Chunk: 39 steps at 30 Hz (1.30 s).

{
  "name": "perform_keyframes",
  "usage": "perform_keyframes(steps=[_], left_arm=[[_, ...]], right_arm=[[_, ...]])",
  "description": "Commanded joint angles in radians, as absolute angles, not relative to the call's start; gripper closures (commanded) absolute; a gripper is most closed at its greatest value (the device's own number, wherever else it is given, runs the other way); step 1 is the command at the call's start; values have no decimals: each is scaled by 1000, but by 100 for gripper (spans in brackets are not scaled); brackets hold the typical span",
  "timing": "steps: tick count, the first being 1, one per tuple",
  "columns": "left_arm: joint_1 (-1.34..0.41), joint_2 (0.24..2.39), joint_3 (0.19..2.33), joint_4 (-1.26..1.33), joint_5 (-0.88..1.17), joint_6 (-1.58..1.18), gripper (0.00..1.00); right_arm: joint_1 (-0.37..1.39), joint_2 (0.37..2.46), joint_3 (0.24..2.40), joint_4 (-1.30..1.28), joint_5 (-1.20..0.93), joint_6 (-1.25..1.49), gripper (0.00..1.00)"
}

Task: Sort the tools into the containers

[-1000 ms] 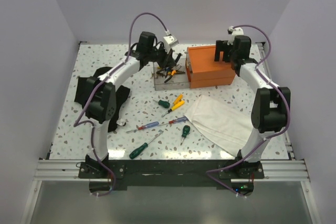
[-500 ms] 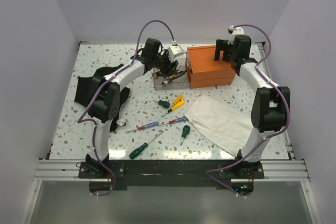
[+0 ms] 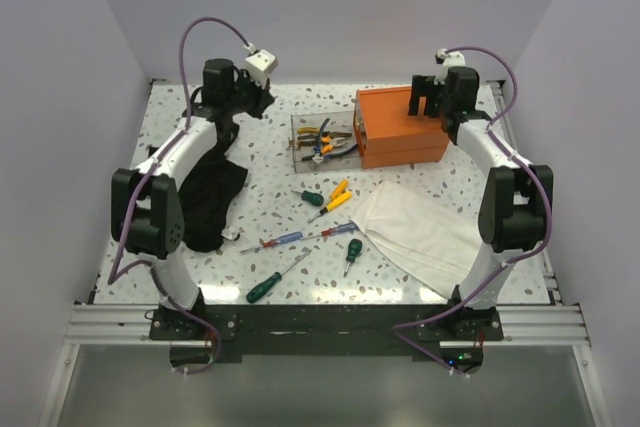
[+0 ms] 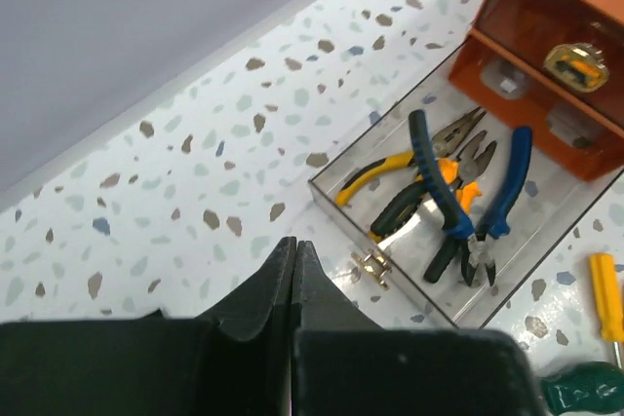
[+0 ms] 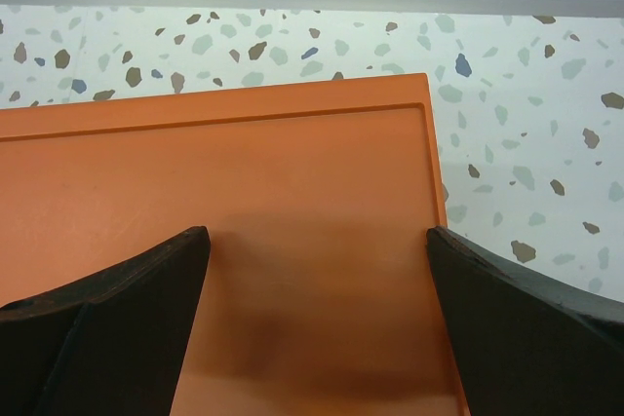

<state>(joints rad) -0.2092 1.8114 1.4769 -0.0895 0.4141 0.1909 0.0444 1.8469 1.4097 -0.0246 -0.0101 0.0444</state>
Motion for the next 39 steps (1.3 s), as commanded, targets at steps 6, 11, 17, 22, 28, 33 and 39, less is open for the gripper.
perform_keyframes(steps=[6,11,17,22,28,33,39], left_arm=[[-216,1901,1355,-40,443,170,100],[-267,1942,1333,49,449,161,100],[-339,2026,1414,90,526,132,100],[-399,2108,1491,142,630,117,100],[-463,2190,1493,345,667,26,100],[-491,2311,1612,405,672,-67,100],[-495,2418,1787,387,706,-182,100]], right_arm=[[15,1947,1358,-242,6,77,2],[17,1947,1359,-253,6,74,2],[18,1945,1348,-255,5,78,2],[38,1942,1335,-258,3,78,2],[86,1944,1350,-297,5,81,2],[100,1933,1353,-324,-15,84,3],[106,1916,1293,-316,-20,89,3]])
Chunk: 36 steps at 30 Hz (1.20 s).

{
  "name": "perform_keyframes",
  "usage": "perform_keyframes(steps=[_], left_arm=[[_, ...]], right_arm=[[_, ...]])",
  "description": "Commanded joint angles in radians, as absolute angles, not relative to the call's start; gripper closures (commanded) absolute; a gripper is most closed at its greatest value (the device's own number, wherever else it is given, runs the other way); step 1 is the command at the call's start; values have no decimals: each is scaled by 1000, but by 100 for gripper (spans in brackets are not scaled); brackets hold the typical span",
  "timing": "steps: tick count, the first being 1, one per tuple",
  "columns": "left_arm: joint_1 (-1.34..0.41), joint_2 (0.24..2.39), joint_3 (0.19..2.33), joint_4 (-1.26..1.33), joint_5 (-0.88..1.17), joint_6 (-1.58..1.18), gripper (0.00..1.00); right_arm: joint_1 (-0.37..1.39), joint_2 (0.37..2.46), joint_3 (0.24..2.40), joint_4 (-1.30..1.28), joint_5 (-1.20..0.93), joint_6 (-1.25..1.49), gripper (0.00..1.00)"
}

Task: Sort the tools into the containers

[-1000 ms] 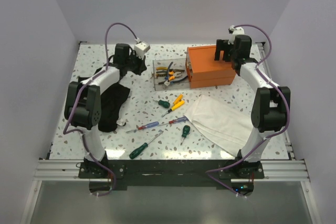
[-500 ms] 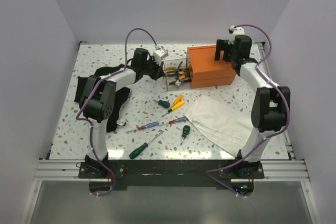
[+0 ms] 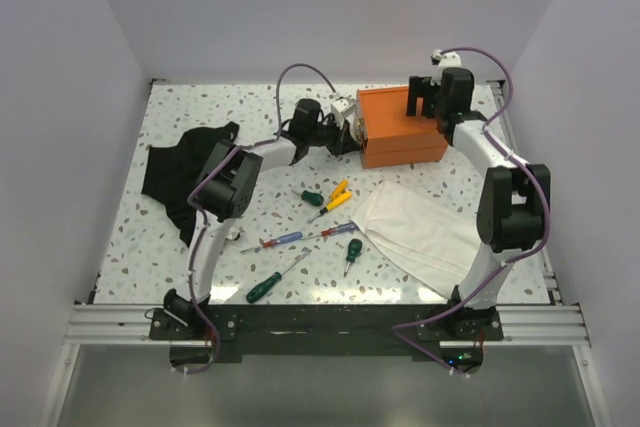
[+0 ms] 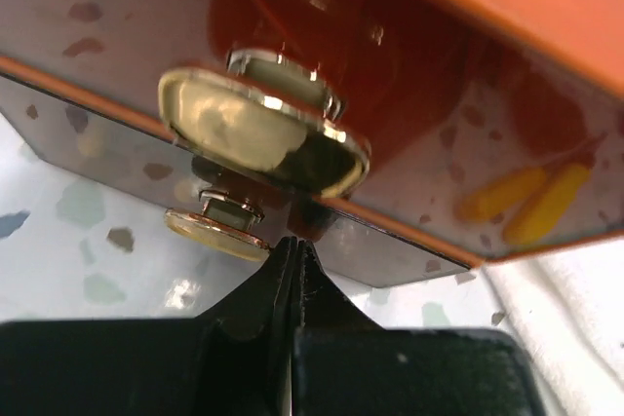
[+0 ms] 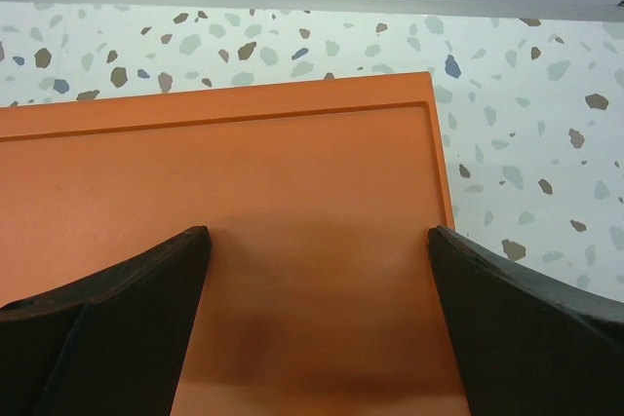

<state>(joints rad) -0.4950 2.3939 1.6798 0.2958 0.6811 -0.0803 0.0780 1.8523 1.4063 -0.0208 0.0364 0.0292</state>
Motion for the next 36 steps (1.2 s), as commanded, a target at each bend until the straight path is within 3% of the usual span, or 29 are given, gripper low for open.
perform_keyframes(steps=[1,3,9,10,16,22,36], left_arm=[[-494,2415,1789,387,704,-189,100],[-477,2392,1784,362,701,-228,97],[-390,2198,1649,145,648,-269,76],[-384,2172,1638,82,643,-252,66],[-373,2056,1644,6,583,-229,39],[-406,2171,1879,-100,496,-321,36],[-482,2284,1894,-15,347,-445,36]], right_arm=[[107,1907,1287,-311,-17,89,3],[110,1901,1275,-310,-17,89,3],[109,1884,1255,-284,-12,78,3],[110,1882,1252,-273,-12,77,3],[112,1879,1223,-233,-12,98,3],[123,1894,1235,-258,-18,130,3],[121,1839,1261,-270,-2,84,2]])
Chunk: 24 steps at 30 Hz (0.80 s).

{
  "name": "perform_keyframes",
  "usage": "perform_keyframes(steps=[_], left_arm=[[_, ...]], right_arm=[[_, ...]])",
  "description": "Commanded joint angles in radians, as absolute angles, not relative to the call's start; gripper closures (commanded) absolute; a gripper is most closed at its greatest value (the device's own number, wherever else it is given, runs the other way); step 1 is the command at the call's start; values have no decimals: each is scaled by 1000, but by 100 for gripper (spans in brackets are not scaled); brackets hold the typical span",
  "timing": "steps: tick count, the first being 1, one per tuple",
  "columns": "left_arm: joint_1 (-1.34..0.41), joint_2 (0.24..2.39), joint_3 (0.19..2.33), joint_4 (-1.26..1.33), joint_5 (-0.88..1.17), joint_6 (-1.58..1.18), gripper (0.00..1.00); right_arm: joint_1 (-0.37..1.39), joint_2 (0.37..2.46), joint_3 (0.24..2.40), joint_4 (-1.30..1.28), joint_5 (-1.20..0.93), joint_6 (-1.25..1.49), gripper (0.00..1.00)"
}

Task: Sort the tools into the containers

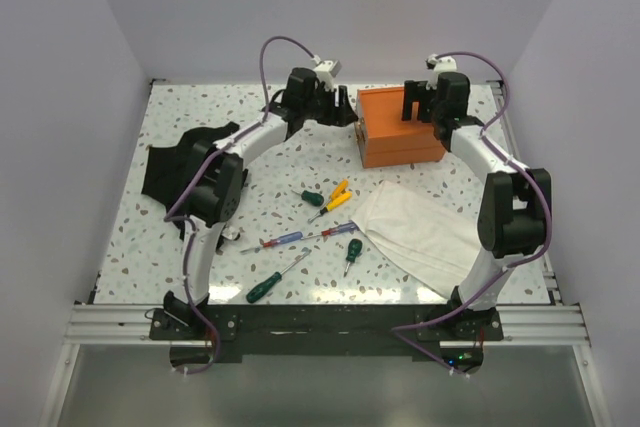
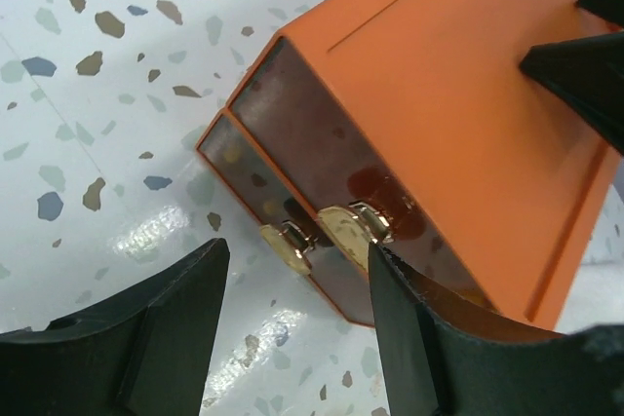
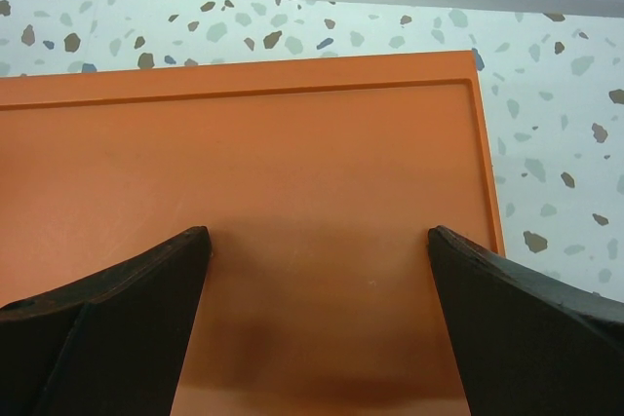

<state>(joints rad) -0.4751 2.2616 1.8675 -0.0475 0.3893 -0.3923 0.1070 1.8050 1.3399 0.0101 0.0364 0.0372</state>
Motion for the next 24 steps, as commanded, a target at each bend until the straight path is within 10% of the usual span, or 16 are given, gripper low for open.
perform_keyframes(steps=[1,24], left_arm=[[-485,2292,1894,18,344,-449,36],[-482,2227,1859,28,451,-439,39]], right_arm=[[120,1835,1256,-271,-2,83,2],[118,1830,1227,-259,-2,63,2]])
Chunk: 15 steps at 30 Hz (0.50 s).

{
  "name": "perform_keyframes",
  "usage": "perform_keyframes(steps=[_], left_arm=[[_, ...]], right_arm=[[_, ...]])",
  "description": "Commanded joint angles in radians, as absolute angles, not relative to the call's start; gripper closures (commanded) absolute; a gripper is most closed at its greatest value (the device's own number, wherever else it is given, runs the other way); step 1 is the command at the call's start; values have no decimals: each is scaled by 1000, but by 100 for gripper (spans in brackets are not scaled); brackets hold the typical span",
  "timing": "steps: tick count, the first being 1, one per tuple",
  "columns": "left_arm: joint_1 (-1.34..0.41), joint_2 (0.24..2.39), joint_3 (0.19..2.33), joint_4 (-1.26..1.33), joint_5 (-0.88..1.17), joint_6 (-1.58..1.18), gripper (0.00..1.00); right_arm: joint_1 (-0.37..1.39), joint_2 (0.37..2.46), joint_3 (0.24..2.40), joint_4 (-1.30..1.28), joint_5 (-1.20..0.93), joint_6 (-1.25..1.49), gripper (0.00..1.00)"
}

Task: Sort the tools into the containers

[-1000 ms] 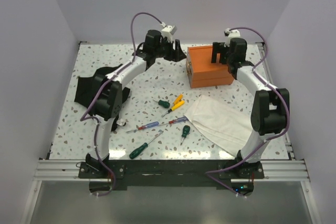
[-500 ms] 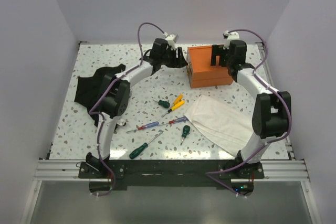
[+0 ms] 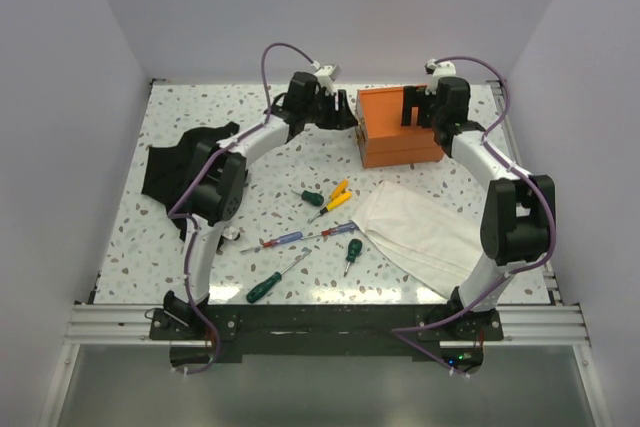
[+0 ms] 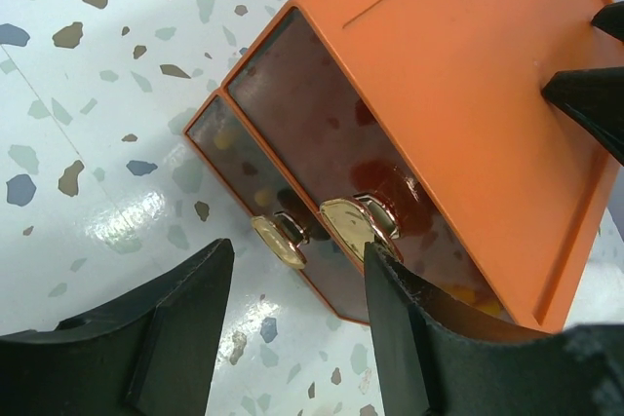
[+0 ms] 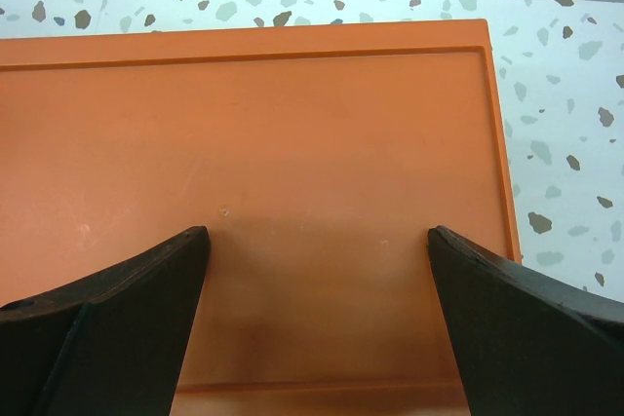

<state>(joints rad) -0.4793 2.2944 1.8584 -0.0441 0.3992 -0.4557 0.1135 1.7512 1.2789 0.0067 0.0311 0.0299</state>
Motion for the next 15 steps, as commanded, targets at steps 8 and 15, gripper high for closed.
perform_keyframes(steps=[8,15], left_arm=[[-492,2241,1864,74,462,-468,39],[-491,2211,1813,173,577,-466,53]], right_arm=[[118,1825,1224,-253,-2,63,2],[118,1825,1209,-252,-2,61,2]])
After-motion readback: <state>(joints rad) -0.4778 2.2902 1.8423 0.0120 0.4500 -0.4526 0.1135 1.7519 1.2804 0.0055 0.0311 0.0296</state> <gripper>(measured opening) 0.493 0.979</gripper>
